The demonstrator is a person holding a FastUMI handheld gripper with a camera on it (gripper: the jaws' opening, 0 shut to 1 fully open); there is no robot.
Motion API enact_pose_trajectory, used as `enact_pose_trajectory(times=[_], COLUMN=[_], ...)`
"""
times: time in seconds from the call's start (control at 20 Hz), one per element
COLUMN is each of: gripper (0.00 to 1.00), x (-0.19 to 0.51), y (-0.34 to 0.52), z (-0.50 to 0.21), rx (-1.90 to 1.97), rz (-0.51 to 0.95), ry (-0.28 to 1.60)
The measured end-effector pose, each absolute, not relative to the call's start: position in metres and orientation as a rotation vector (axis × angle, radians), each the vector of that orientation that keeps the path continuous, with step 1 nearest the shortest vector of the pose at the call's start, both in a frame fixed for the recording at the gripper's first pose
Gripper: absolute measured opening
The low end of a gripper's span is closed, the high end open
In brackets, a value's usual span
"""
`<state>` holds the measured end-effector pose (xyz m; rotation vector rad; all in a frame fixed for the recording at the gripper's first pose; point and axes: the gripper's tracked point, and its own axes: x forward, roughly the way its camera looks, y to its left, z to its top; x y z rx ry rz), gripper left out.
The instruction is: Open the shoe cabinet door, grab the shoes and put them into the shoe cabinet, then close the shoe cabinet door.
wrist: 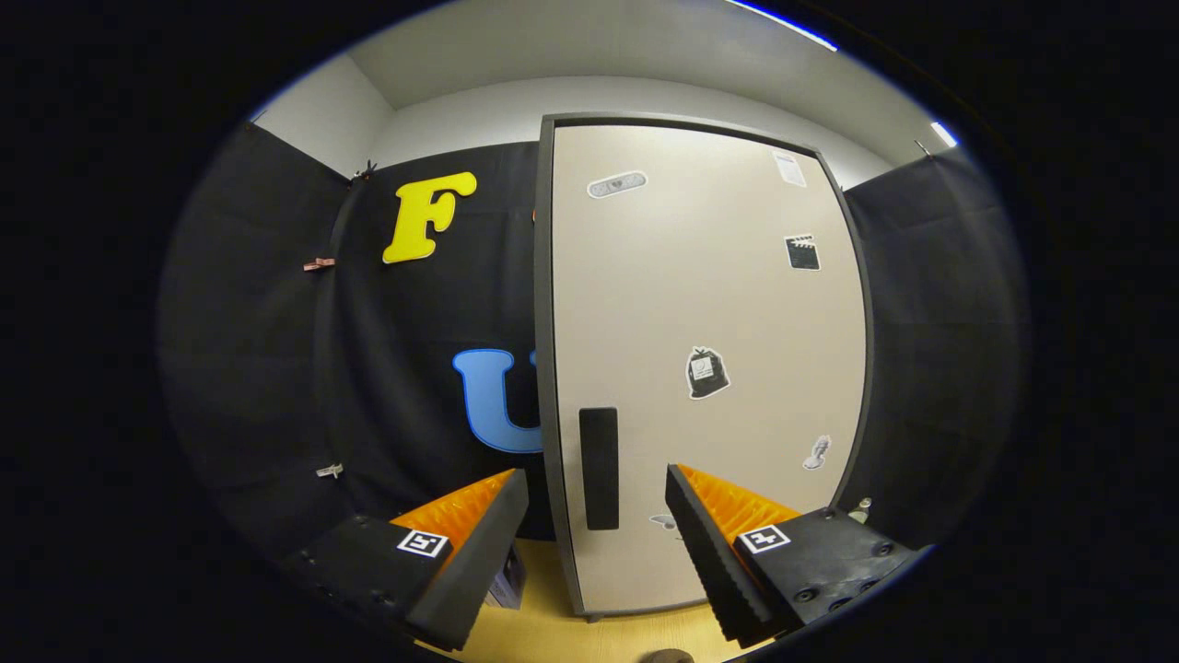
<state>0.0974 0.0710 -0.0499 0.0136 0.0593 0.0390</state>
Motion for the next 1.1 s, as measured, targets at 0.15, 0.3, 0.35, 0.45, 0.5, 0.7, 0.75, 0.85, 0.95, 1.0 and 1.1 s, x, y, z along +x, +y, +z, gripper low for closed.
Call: enact_pose_trajectory(times=[0.15,0.3,0.35,0.45,0.5,0.7,0.75,0.85,0.95,1.0,1.1], gripper=[0.98,0.98,0.98,0.98,0.98,0.92,0.83,0.67,0.61,0.62,0.34], x=[0.125,0.151,0.158,0.17,0.175,0.186,0.188,0.188,0.19,0.184,0.188], y=[0.07,0.07,0.068,0.067,0.066,0.064,0.063,0.063,0.063,0.066,0.064], z=[-0.061,-0.081,-0.087,-0.095,-0.098,-0.108,-0.109,-0.111,-0.112,-0.11,-0.112], rx=[0.027,0.017,0.013,0.018,0.017,0.007,0.004,0.0,0.001,0.005,0.0], rz=[0.023,0.01,0.0,-0.007,-0.011,-0.037,-0.045,-0.05,-0.051,-0.041,-0.052], ry=[0.071,0.11,0.122,0.136,0.14,0.156,0.156,0.16,0.157,0.163,0.155])
